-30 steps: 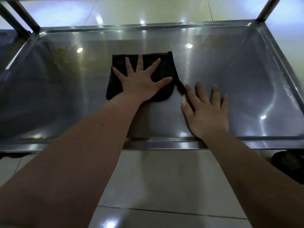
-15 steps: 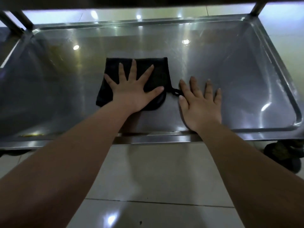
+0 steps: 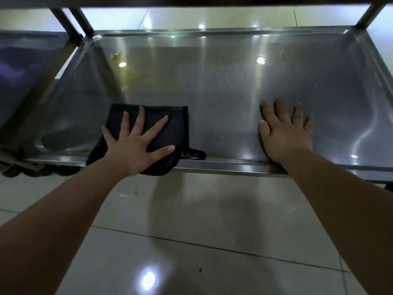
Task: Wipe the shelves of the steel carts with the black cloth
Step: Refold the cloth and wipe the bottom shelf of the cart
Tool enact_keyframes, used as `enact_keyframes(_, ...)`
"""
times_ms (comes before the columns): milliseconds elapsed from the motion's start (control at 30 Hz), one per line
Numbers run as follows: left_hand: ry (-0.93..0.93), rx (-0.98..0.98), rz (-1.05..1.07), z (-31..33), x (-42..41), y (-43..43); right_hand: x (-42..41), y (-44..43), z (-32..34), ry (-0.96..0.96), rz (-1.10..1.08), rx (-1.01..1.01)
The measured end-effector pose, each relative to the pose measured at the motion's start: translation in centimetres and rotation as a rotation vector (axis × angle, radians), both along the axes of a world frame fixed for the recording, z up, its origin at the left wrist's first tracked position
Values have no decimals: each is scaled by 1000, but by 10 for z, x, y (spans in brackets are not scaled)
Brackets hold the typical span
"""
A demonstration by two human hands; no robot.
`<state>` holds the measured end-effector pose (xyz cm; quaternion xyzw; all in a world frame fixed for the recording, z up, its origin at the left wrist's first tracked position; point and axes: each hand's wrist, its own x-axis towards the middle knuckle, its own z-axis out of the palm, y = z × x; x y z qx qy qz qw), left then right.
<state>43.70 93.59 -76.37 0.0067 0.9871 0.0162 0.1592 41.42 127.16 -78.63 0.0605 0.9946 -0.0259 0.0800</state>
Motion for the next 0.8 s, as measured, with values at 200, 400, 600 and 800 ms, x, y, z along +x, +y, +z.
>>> enact_keyframes(200, 19, -25, -16, -1, 1, 2, -3, -8, 9, -28, -7, -9)
enact_keyframes(400, 48, -9, -38, -3, 3, -2, -27, -102, 26, 97, 223, -289)
enact_keyframes(600, 34, 27, -41, -6, 2, -6, -26, -133, 5, 90, 178, -43)
enact_keyframes(800, 118, 50, -56, -11, -49, -8, -26, -134, 3, 96, 181, -51)
